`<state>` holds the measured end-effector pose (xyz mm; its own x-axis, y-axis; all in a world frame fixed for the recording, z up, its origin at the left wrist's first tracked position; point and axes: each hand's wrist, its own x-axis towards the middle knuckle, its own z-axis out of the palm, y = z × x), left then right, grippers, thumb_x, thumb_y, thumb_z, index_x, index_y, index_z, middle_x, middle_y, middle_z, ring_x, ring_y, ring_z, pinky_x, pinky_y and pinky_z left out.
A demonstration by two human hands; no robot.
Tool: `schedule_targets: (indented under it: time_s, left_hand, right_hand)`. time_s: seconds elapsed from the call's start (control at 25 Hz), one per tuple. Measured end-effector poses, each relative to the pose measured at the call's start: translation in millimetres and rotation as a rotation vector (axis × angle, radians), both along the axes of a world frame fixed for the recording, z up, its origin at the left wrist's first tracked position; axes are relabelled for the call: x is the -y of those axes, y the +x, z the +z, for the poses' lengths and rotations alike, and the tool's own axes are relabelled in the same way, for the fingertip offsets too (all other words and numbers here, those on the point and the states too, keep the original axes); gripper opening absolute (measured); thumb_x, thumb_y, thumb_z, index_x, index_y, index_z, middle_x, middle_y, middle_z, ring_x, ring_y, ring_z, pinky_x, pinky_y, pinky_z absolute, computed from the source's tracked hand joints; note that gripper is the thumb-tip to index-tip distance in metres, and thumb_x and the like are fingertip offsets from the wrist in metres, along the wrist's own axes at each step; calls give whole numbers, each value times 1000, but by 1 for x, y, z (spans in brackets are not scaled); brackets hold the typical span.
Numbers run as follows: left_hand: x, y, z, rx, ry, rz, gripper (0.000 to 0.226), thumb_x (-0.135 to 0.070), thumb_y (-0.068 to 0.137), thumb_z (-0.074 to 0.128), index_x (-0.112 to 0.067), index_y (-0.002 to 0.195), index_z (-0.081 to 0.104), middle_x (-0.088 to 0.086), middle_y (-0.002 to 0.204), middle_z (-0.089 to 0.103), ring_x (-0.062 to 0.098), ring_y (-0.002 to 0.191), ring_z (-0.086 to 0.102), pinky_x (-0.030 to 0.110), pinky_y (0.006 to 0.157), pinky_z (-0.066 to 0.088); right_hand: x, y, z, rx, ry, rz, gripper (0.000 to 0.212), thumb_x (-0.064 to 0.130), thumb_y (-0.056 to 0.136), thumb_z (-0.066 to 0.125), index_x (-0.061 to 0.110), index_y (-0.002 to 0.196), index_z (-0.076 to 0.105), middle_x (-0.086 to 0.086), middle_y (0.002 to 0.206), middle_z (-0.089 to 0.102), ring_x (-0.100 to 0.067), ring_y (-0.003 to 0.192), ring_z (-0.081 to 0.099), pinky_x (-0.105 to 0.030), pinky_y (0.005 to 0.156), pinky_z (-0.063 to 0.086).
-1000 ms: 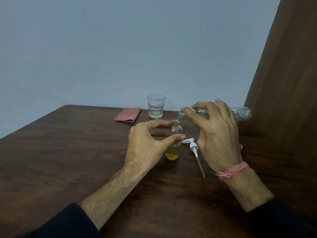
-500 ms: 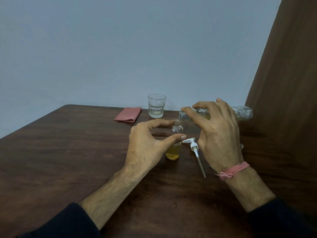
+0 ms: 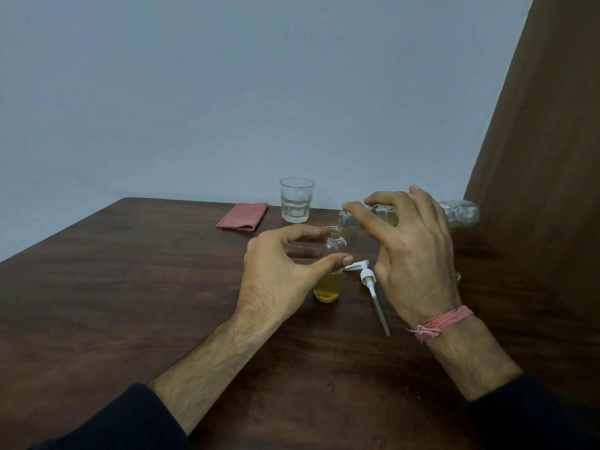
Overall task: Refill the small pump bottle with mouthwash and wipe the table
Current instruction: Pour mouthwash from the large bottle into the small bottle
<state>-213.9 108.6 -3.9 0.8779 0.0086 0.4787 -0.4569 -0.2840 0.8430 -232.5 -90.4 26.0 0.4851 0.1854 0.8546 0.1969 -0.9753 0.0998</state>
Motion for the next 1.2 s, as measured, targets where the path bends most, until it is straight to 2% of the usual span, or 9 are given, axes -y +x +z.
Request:
schedule_targets:
  time_s: [0.16,0.64,1.2]
  left_hand:
    - [0,0,1,-4,-1,15,49,-56,68,107,-38,111,90,-21,102,88,-6,97,84,43,97,71]
    - [1,-3,2,3,12,18,50,-53,69,107,-39,114,90,-22,106,87,-8,91,83,37,90,73]
    - [1,0,0,4,10,12,51,-53,67,108,-39,113,90,-22,108,88,-7,92,84,43,94,72]
  right_hand:
    - [0,0,0,7,-2,1,85,-22,66,72,19,140,70,-12,130,67,-33,126,49,-54,124,31]
    - [-2,-2,1,-9,-3,-1,83,-21,67,71,19,140,71,-12,130,67,-36,124,56,-55,124,32]
    - [-2,-1,0,-2,-14,-7,82,-21,68,71,19,140,71,-13,130,68,-37,125,56,-58,124,35]
